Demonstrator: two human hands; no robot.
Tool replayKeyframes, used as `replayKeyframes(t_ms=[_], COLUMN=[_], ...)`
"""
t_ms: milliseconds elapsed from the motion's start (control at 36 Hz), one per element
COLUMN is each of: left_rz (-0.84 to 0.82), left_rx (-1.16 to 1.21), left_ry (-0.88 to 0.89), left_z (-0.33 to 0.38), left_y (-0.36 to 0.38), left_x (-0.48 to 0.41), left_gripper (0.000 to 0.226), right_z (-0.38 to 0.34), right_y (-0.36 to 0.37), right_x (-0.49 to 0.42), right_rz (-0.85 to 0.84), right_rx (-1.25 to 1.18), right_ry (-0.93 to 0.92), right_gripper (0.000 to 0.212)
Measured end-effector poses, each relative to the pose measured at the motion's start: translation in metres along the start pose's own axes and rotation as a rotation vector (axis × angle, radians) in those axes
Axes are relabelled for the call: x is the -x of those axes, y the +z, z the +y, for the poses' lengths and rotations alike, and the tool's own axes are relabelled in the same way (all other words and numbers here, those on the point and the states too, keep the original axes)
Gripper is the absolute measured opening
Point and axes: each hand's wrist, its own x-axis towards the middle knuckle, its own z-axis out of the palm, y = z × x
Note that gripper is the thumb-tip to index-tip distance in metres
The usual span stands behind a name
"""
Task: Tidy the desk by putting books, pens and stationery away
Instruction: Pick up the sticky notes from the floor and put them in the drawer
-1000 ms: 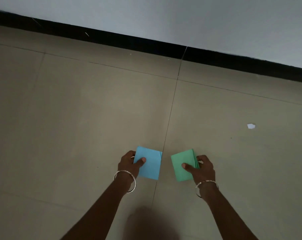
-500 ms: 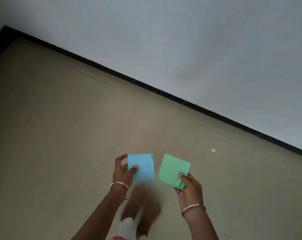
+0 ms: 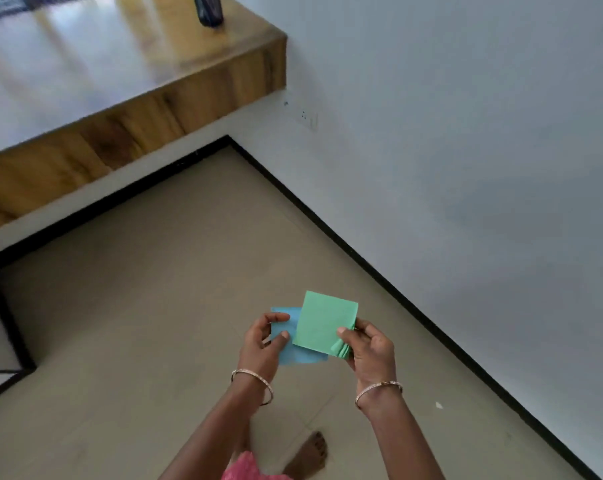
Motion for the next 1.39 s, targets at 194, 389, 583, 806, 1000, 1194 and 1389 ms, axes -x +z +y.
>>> replayKeyframes(t_ms=[194, 389, 583, 806, 1000, 1194, 1389], left_rz=[0.256, 0.415, 0.563, 0.717, 0.786, 0.865, 0.877], left_rx=[0.145, 0.237, 0.304, 0.404, 0.427, 0.378, 0.272], left_ry=[0.065, 0.100, 0.185, 0.213, 0.189, 0.185, 0.120], left_z=[0.042, 0.069, 0.100, 0.125, 0.145, 0.178, 0.205], left_y=[-0.119, -0.257, -0.376, -0.479, -0.568, -0.657, -0.722], left_x=[0.036, 0.053, 0.044, 0.007, -0.058, -0.138, -0.208], left_gripper=[0.024, 0.029, 0.027, 0.029, 0.033, 0.039, 0.040], right_z=[-0.002, 0.021, 0.044, 0.057, 0.062, 0.075, 0.087], right_y=[0.115, 0.248, 0.366, 0.480, 0.595, 0.725, 0.824], right_x=[0.046, 0.088, 0.112, 0.098, 0.067, 0.029, -0.014], right_rz=[-0.161, -0.276, -0.374, -0.421, -0.471, -0.535, -0.590], right_rx=[0.109, 0.130, 0.131, 0.194, 0.280, 0.382, 0.512], right_ry=[-0.010, -0.007, -0.008, -0.034, -0.045, -0.060, -0.107], right_gripper=[0.020, 0.016, 0.014, 0.014, 0.019, 0.025, 0.023])
